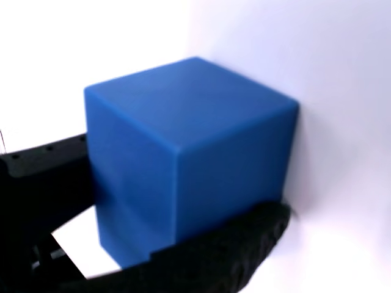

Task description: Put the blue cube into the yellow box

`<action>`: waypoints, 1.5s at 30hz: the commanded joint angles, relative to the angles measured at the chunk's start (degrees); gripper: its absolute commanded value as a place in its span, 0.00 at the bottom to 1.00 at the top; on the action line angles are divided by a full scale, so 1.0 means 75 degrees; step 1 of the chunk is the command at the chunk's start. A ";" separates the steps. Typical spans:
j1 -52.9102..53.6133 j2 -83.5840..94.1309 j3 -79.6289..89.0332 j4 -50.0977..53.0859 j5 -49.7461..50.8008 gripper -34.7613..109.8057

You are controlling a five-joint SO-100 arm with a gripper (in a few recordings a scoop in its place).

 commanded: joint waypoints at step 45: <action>0.4277 0.1277 -0.1289 -0.6855 -0.9281 0.39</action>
